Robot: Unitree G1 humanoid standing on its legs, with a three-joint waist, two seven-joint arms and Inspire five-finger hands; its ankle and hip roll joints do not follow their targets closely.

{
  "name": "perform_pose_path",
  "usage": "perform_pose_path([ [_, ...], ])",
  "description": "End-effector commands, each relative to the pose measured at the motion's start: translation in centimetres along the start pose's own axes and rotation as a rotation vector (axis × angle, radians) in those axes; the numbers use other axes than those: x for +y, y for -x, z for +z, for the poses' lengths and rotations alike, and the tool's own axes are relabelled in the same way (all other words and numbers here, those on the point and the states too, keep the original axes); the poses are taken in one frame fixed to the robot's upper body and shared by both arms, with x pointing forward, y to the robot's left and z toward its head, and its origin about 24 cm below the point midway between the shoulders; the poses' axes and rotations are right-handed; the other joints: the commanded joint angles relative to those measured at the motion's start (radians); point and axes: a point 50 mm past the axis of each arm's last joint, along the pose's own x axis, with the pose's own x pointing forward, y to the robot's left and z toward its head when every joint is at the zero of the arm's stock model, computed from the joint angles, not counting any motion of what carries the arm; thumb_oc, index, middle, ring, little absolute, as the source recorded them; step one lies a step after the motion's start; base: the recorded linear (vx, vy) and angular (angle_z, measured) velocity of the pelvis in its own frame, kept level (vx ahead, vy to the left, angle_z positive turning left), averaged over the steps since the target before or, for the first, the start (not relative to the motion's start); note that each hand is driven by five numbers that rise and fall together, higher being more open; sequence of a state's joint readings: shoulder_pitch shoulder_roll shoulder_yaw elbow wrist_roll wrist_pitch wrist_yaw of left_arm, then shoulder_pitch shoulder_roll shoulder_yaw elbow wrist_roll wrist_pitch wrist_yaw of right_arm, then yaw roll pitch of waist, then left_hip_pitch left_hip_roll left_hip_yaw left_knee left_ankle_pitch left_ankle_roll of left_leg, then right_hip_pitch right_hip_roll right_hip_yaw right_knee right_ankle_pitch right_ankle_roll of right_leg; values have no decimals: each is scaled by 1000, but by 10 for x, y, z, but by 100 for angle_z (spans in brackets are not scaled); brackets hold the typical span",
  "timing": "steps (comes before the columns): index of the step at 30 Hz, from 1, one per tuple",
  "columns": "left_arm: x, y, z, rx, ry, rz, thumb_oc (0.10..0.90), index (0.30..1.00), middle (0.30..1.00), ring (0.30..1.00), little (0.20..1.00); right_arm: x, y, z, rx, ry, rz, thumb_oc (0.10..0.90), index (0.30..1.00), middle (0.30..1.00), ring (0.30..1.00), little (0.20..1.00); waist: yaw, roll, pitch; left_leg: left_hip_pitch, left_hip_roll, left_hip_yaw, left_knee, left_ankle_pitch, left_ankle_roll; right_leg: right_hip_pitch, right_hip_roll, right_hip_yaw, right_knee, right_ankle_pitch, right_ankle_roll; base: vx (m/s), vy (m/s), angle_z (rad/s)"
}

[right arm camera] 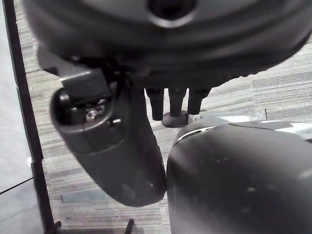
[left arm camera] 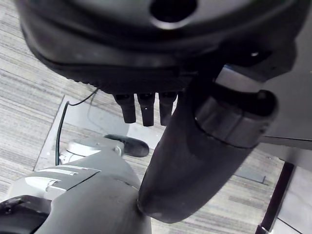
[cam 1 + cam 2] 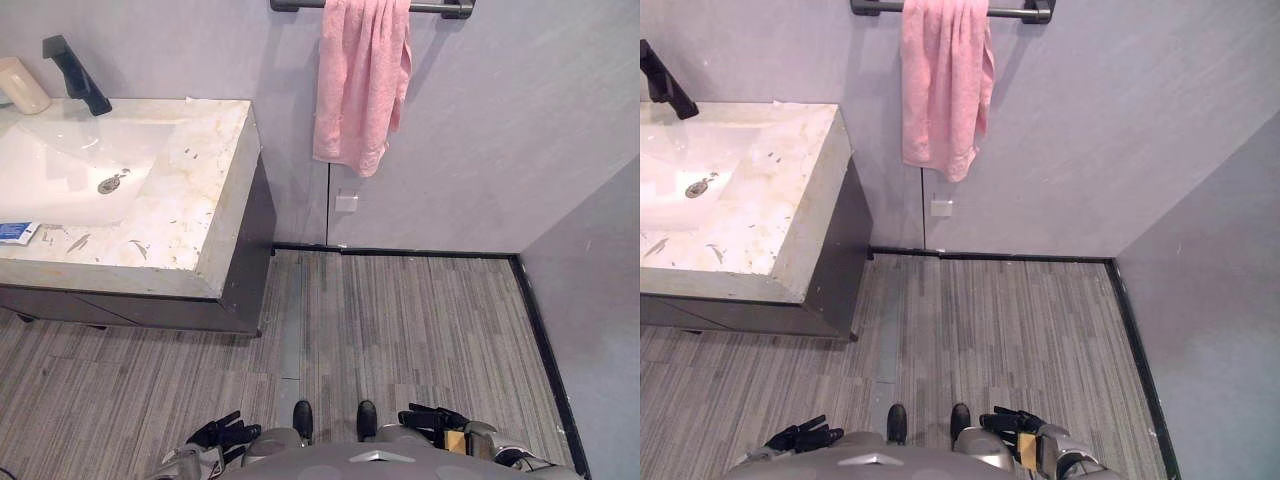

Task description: Organize the bathroom.

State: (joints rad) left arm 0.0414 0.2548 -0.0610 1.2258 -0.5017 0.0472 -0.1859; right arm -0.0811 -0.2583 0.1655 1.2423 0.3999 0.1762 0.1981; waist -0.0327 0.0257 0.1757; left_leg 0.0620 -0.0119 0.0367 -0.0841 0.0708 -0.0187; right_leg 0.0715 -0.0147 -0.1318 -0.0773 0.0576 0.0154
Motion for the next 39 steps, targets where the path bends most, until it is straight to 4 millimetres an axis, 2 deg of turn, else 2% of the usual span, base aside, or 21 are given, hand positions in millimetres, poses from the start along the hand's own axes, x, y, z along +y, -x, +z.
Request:
perform_pose_path([
  [1,-14,-3,-9,64,-26,-45,800,900,900,900,900,-2,1,-18,97,31,18,800,900,900,900,900,-4,23,11,-40,20,73,108,-103,18,-59,-26,-52,141,-141,67,0,0,0],
  [9,-13,-3,-11,82,20,-47,800,900,900,900,900,-4,2,-25,136,-32,10,800,900,900,900,900,-5,24,10,-40,18,75,113,-106,20,-61,-27,-52,145,-142,68,0,0,0],
  [16,-12,-3,-14,98,19,-37,800,900,900,900,900,-6,3,-33,216,-1,-29,800,900,900,900,900,-3,22,12,-42,14,78,125,-113,24,-63,-32,-51,159,-147,70,19,24,0],
  [29,-4,-1,-11,103,-6,5,800,900,900,900,900,-7,2,-23,185,28,-36,800,900,900,900,900,-6,31,27,-60,-9,108,204,-162,43,-97,-62,-33,253,-181,81,44,39,-8],
  [35,-4,-2,-8,99,-3,5,800,900,900,900,900,-7,2,-22,171,34,-41,800,900,900,900,900,-15,49,30,-51,-14,105,178,-151,47,-108,-60,-27,276,-186,84,22,23,-2],
  [39,-7,-2,-7,93,8,-7,800,900,900,900,900,-8,2,-21,170,48,-64,800,900,900,900,900,-18,51,39,-63,-25,101,193,-161,54,-128,-67,-14,293,-187,86,-3,36,-4],
])
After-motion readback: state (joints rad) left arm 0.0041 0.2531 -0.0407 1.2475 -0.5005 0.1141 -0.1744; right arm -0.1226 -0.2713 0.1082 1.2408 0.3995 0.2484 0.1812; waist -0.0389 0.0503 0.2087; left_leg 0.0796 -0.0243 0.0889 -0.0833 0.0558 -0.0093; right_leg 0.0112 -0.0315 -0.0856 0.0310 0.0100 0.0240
